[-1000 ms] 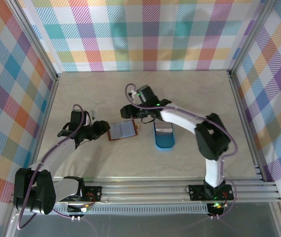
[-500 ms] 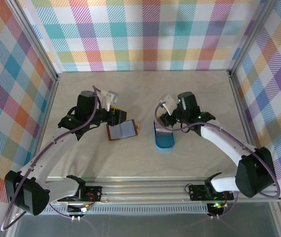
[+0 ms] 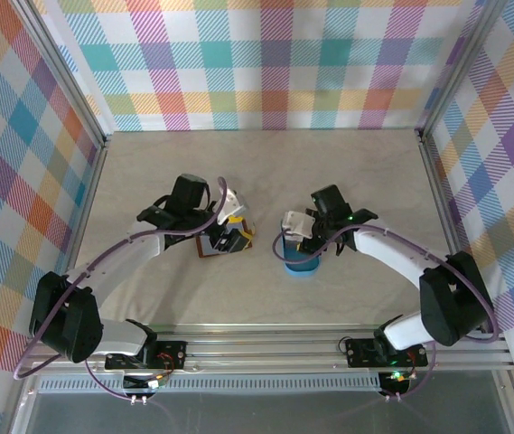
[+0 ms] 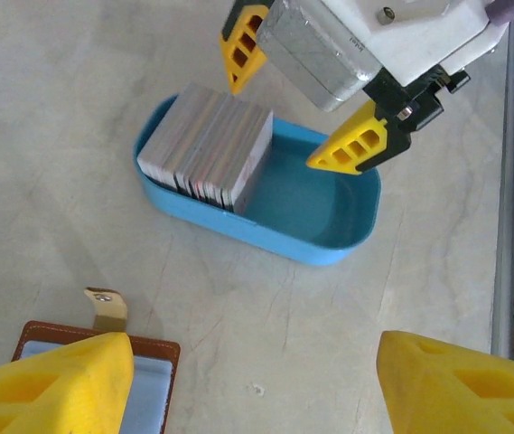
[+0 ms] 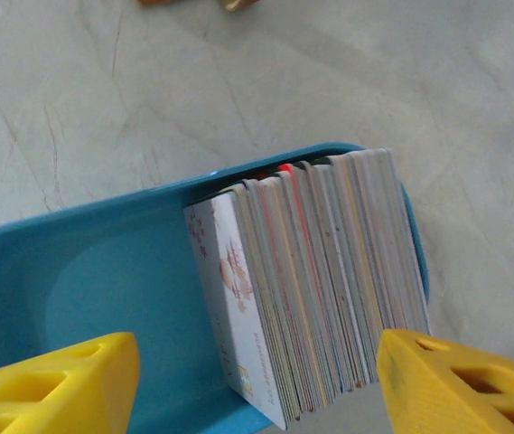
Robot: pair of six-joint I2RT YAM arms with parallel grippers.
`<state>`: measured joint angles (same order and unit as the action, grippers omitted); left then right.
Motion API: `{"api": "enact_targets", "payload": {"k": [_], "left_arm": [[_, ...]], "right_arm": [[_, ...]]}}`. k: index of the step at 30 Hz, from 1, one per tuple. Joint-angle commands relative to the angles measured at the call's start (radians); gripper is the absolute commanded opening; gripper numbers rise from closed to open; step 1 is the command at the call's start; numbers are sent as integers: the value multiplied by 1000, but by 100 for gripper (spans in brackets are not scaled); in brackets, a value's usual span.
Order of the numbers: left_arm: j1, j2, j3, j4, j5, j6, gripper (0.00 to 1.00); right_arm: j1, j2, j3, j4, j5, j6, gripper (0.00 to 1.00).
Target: Put the credit cards into the card holder
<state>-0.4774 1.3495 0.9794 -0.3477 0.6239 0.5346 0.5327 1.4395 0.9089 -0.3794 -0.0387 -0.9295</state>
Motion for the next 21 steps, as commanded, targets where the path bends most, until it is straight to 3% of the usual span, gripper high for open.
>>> {"api": "enact_targets", "payload": {"k": [1,10,21], "left_arm": [[-9,-11,-55,99,56,65,73],[-9,17,-83,127,27,59,73],[-10,45,-81,118,10,56,75]], "right_arm": [[6,21,-13,72,15,-139,72],[12,75,-28,210,49,-211,75],[13,112,-26,187,9,-284,76]]}}
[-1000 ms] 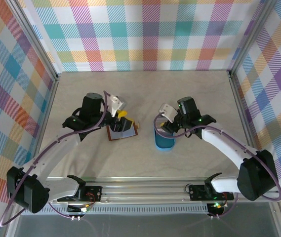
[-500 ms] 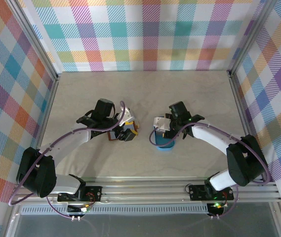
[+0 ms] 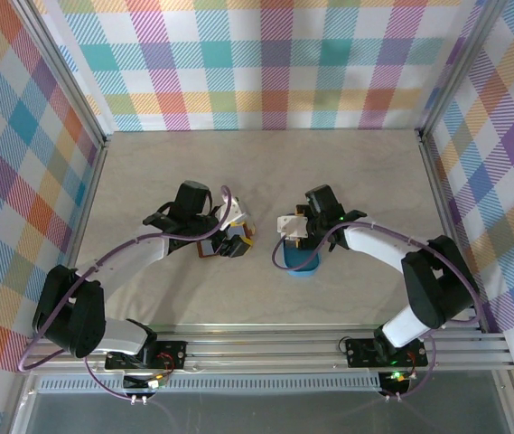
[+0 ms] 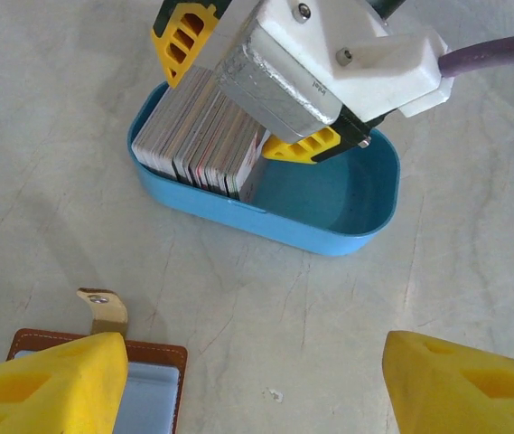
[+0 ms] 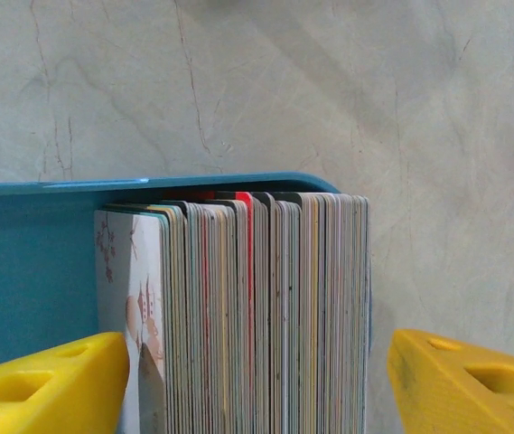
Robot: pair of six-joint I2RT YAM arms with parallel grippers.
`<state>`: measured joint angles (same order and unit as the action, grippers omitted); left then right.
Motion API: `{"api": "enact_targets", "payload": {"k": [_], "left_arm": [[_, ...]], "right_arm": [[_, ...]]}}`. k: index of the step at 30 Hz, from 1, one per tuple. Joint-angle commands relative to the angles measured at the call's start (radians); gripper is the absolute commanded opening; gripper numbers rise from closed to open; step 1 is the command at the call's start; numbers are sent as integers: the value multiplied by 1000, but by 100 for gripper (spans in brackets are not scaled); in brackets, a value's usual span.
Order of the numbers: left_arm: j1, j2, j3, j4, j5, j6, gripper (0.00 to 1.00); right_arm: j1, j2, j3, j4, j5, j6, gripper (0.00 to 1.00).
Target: Put the credit cards into the card holder
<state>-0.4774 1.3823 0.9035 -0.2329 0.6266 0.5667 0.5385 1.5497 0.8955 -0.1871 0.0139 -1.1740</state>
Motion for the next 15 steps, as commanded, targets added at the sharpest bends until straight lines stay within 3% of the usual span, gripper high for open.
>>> {"api": "enact_targets", "payload": {"k": [1,15], "left_arm": [[-9,14,-5,2,7,24,75],[-11,21,1,-5,2,27,75]], "right_arm": [[8,0,-13,-10,-50,-39,76],[14,25,-8,8,-5,-33,76]]}}
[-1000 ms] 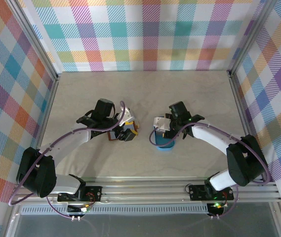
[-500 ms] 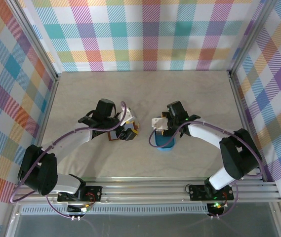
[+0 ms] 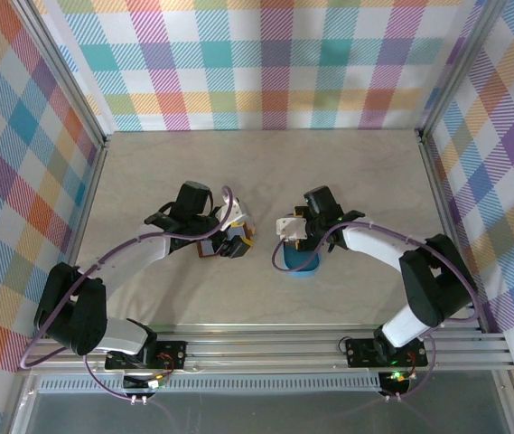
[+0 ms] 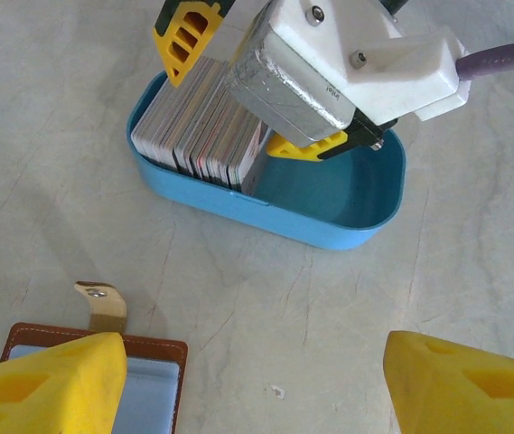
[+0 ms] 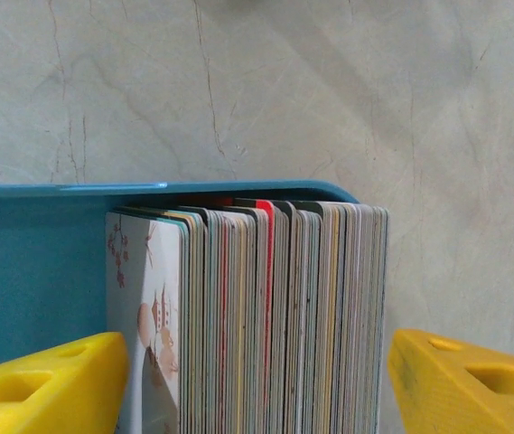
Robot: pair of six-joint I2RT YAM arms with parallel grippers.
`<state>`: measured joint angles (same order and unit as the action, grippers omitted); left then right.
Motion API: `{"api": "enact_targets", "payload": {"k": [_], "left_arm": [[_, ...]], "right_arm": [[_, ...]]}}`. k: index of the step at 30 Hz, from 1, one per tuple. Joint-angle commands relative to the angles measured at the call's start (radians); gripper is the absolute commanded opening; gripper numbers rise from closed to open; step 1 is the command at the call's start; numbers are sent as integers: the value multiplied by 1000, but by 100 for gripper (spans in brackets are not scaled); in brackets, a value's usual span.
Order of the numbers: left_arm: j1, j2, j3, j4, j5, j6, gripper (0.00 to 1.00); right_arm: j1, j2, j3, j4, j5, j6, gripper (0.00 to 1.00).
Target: Put the credit cards into the card holder
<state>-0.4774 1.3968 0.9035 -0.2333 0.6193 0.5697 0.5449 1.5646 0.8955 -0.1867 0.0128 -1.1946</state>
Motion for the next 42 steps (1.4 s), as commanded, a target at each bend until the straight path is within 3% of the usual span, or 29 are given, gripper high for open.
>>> {"api": "enact_targets", "payload": {"k": [1,9,32,38,42], "left_arm": [[-13,7,2,-7,8,24,75],[-16,-1,-2,-10,8,27,75],[-18,-13,-2,-13,-6,25,76],[-17,-13,-3,-12,-10,26,76],[-19,-15,-4,-12,-10,24,76]], "right_arm": [[7,13,-7,15,3,-9,76],[7,-1,11,45,44,14,72],[10,-72,-7,10,-14,53,54],[10,-94,-11,-3,-35,61,56],[9,-127,-17,-44,-51,32,65]]}}
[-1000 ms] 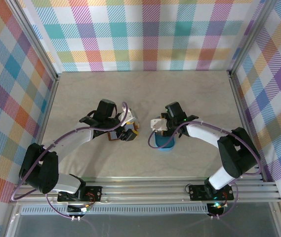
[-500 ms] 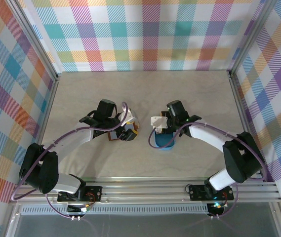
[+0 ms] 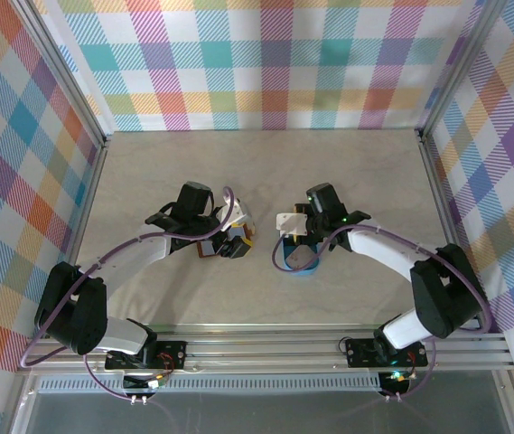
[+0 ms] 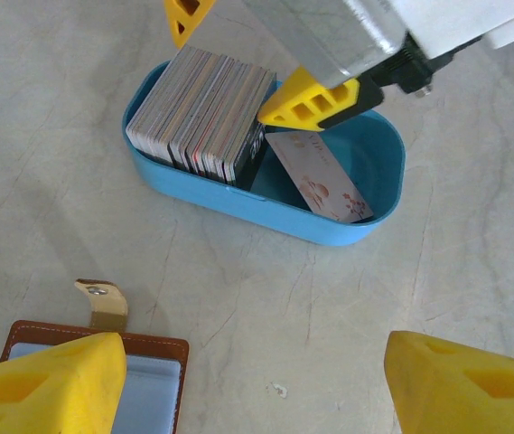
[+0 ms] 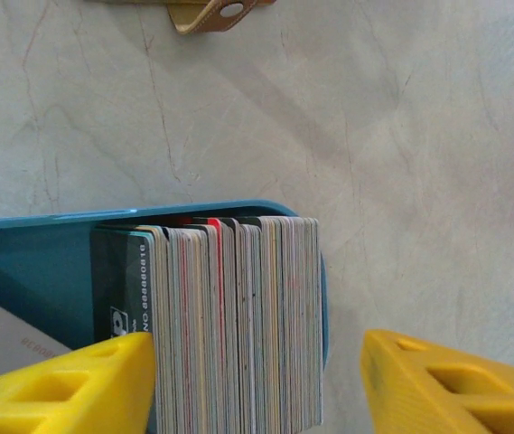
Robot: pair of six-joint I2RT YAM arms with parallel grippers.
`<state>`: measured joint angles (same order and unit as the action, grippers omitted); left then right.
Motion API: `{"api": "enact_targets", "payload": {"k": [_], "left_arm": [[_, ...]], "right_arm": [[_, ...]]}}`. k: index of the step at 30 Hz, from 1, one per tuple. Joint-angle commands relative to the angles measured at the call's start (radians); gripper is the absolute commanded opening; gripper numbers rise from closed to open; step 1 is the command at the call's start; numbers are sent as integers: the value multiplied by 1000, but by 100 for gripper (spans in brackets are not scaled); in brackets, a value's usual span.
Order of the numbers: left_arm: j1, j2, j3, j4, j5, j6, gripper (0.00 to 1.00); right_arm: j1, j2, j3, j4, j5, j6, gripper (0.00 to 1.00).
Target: Put the credit cards into the card holder
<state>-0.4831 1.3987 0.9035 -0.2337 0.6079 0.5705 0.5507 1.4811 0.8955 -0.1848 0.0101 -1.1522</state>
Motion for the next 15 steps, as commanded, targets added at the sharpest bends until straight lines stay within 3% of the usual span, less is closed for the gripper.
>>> {"api": "enact_targets", "payload": {"k": [1,7,9,15], "left_arm": [[-13,-18,-5,-11,1,23,76],[-14,-19,-10,-10,0,23,76],[-14,-18,-11,-12,-2,22,76],[-20,-21,-18,-20,-14,28,76]], "right_arm": [[3,-57,-19,-66,-48,-27,66],[1,-179,6,-258,-196,-132,66],[2,-203,19,-368,-262,-255,67],[32,-133,70,-524,-169,-412,64]]}}
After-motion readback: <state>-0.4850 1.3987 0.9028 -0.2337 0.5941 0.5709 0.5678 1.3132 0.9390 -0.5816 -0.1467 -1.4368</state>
